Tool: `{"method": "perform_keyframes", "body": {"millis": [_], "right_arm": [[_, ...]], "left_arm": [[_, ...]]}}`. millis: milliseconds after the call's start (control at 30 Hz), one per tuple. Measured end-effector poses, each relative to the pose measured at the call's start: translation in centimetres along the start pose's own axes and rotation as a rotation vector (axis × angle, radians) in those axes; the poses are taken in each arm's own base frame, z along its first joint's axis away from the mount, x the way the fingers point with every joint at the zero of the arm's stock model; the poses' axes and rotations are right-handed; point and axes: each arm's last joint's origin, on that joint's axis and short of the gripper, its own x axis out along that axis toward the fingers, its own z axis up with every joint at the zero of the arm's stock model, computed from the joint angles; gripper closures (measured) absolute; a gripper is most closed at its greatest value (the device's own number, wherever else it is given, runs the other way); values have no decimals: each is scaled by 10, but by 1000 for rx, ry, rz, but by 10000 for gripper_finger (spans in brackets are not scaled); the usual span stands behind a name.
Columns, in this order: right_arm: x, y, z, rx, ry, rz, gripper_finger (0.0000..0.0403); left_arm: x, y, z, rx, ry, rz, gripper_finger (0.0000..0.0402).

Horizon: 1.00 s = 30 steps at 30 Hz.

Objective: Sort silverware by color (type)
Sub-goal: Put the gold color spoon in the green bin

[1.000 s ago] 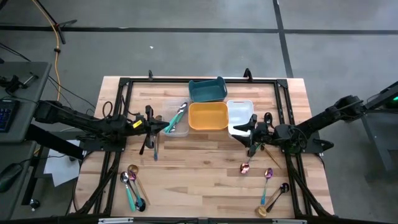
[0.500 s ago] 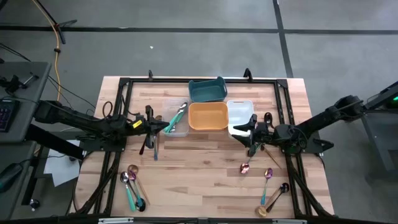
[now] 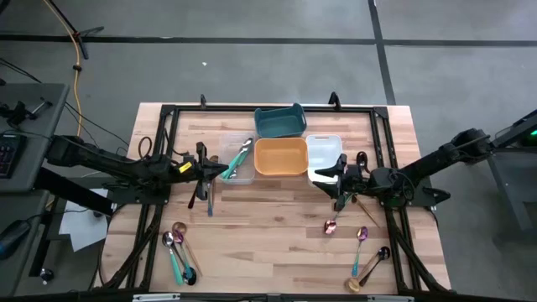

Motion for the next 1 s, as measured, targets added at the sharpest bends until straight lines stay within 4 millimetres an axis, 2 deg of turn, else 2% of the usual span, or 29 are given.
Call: {"method": "perform_keyframes", "body": {"millis": [367,500,667,767,867,1000], "right_arm": [[0,0,1,39,-9,-11,226],[13,13,17,55,32,21,226],[30,34,43,-14,383,-89,226],[26,39,51,46,634,-211,226],[18,42,48,143,853,-337,226],[4,47,29,243,1119,-495,226]], "left_arm": [[0,0,0,3,3,0,401],[0,0,0,1,4,0,401],[0,0,-1,-6,7,-1,401],[0,0,-1,-14,7,-1,401],[0,0,-1,-13,12,-1,401],[0,0,-1,-16,13,-1,401]]}}
